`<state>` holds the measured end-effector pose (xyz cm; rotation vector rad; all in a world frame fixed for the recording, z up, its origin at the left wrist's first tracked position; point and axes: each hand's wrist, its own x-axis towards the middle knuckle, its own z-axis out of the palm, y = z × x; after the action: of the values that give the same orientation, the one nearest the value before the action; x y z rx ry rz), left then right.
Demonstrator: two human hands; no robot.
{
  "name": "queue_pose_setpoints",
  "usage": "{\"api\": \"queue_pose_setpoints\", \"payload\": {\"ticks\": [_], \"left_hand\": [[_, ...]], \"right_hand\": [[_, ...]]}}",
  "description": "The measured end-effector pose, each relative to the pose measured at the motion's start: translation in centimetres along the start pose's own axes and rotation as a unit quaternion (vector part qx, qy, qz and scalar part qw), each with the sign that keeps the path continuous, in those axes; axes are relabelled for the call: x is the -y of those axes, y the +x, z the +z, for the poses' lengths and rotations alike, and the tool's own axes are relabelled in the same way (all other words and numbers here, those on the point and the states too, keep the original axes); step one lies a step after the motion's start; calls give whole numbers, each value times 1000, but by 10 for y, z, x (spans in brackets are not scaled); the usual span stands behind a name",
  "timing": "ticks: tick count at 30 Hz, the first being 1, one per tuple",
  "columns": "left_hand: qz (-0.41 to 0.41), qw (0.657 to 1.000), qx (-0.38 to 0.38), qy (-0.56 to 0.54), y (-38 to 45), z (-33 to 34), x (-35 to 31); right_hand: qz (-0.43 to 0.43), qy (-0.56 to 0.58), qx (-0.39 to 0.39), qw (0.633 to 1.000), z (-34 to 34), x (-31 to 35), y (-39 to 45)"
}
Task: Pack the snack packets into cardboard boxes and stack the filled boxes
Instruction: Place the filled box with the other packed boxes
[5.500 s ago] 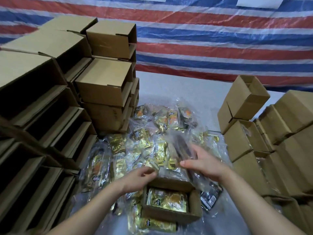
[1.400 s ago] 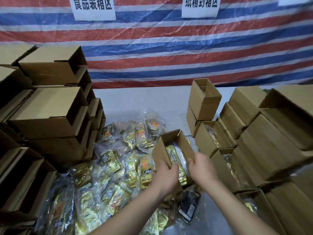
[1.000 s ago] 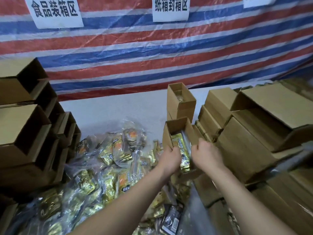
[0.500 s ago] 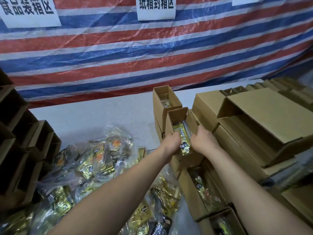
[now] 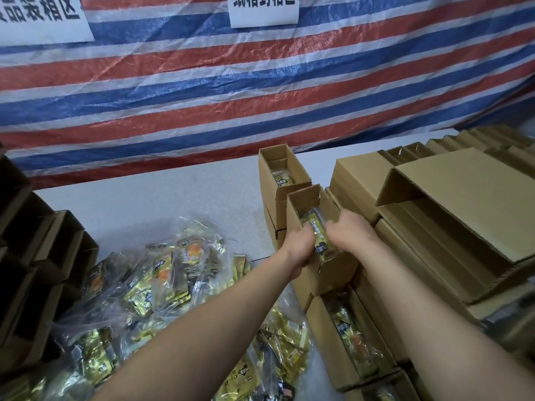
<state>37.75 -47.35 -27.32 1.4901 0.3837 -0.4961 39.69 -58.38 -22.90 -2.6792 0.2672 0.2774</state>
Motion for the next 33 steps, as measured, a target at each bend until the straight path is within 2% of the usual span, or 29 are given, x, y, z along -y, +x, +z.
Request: {"api": "queue_pose_setpoints", "payload": {"ticks": [9, 17, 33], "left_hand": [[-4, 1000, 6, 22, 16, 2, -8], [-18, 1000, -9, 20, 22, 8, -10], [-13, 1000, -8, 18, -2, -2, -5]], "right_hand": [[-2, 7, -1, 1000, -2, 2, 13], [-17, -40, -11, 999, 1, 2, 20], [-49, -90, -71, 992, 11, -1, 19]]}}
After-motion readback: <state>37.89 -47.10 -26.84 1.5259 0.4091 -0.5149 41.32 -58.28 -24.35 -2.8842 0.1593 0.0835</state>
